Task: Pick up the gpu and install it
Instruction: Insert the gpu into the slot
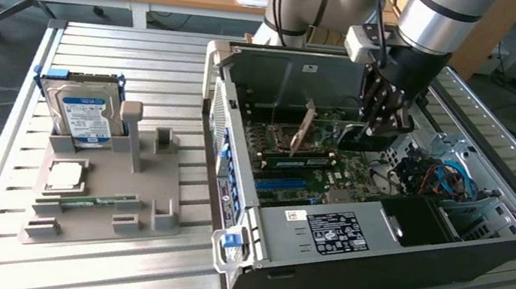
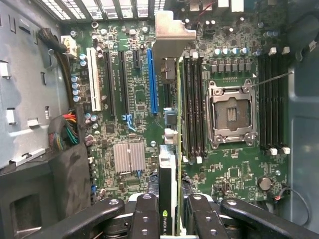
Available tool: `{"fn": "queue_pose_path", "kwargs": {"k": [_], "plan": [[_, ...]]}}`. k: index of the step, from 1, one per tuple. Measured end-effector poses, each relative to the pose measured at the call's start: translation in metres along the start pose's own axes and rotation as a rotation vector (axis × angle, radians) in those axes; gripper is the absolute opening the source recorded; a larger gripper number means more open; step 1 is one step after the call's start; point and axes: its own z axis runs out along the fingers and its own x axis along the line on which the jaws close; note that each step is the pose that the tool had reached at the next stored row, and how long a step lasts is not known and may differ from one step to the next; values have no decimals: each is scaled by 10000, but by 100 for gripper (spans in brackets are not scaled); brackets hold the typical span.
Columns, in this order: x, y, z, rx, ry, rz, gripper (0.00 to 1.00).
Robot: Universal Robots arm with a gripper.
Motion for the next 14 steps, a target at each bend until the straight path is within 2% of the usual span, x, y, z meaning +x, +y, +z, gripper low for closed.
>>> {"fn": "queue_pose_path", "kwargs": {"k": [6,14], "plan": [[11,81,36,0,-1,1,27],[32,131,172,0,-2,1,27]]}}
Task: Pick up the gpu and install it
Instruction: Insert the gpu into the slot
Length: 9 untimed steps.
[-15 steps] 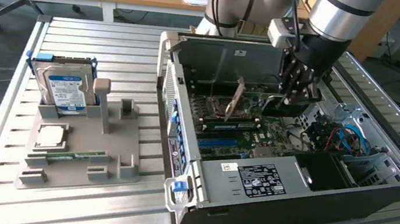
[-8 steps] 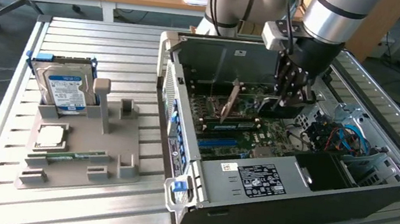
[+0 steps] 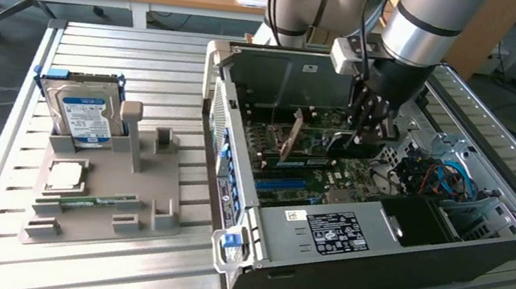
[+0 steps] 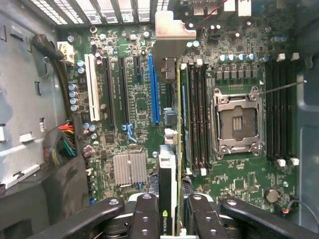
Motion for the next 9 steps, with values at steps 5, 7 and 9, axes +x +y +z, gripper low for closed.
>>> {"fn": "queue_pose_path", "kwargs": {"k": [5,7,9], "plan": [[8,54,42,0,0,0,27],[12,78,60,0,1,-1,27],[15,98,87,0,1,0,27]]}}
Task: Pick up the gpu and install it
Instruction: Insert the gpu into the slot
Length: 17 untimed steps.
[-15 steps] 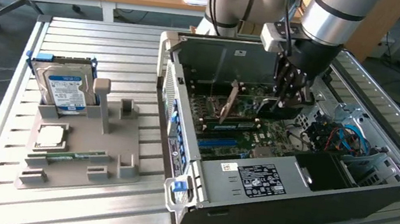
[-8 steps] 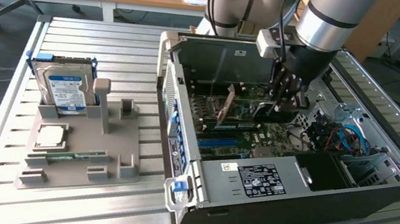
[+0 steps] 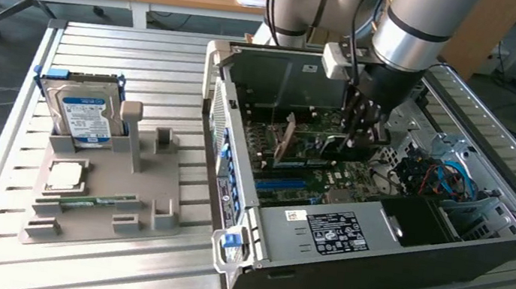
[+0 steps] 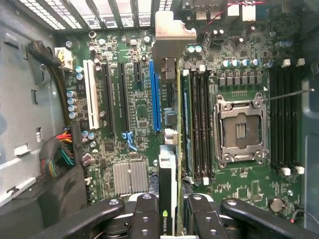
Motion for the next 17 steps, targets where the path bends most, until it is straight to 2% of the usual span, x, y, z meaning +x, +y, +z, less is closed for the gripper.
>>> {"fn": "queue_pose_path", "kwargs": {"k": [10,14,17], "plan": [[19,139,92,0,-1,1,27],[25,163,143,-2,-1,1,27],[26,167,144,-2,3,0,27]]}}
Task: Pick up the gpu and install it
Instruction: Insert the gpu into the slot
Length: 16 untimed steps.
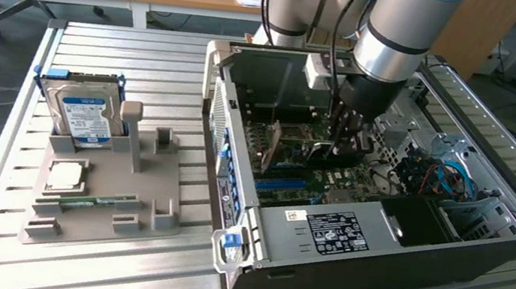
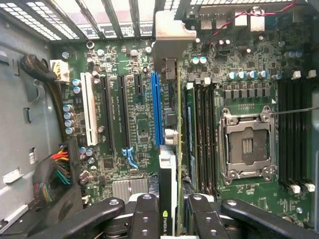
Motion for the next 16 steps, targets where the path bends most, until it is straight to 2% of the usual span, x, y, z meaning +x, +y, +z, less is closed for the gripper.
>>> {"fn": "queue_pose_path", "kwargs": {"k": [5,12,16], "plan": [[23,95,1,0,1,1,27],[100,119,8,1,-1,1,27],[107,181,19,1,-3,-1,27]]}}
